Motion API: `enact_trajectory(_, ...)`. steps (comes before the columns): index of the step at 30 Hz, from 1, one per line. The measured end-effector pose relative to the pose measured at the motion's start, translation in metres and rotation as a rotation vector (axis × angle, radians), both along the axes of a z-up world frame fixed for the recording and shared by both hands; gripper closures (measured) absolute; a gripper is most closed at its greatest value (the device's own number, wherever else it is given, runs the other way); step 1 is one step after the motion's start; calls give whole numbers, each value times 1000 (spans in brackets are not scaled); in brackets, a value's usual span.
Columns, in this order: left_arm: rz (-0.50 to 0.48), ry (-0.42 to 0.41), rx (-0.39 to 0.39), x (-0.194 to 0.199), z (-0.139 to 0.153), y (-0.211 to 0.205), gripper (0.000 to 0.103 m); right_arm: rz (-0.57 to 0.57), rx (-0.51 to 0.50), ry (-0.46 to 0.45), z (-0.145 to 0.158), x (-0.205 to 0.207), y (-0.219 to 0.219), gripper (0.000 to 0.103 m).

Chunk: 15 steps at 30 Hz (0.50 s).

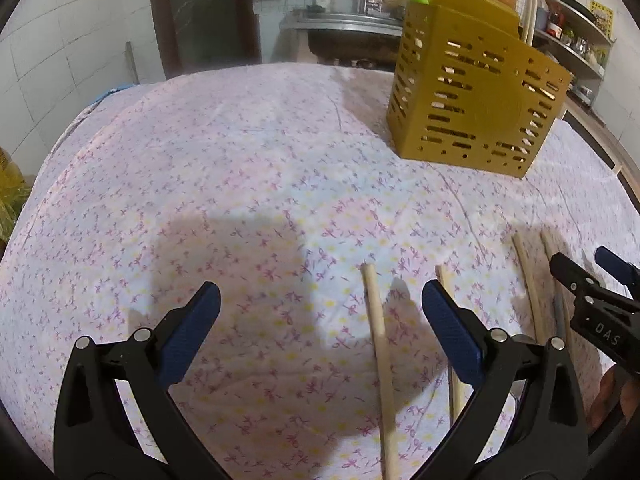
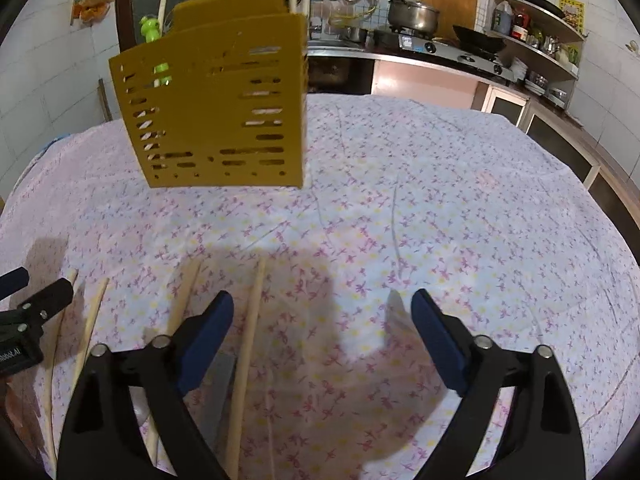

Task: Organize utensils
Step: 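Move both open tools back down toward the remaining chopsticks, then grasp a wooden chopstick with the left tool while the right tool approaches another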

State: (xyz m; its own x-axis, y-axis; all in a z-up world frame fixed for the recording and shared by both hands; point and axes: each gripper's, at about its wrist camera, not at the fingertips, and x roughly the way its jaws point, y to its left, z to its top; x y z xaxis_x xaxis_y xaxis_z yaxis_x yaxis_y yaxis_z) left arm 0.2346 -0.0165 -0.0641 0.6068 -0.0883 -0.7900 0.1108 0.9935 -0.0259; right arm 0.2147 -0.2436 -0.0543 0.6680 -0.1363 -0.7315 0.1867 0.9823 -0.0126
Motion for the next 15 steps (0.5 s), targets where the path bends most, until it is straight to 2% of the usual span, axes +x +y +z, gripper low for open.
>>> enact_trajectory(5, -1, 31, -8, 3, -4, -1, 15, 12, 41, 16, -3, 7, 1, 37)
enact_trajectory(8, -6, 34, -1, 4, -4, -4, 19, 10, 65, 24, -4, 13, -1, 40)
enact_trajectory(15, -25, 25, 24, -2, -5, -11, 27, 23, 45, 21, -3, 13, 7, 56)
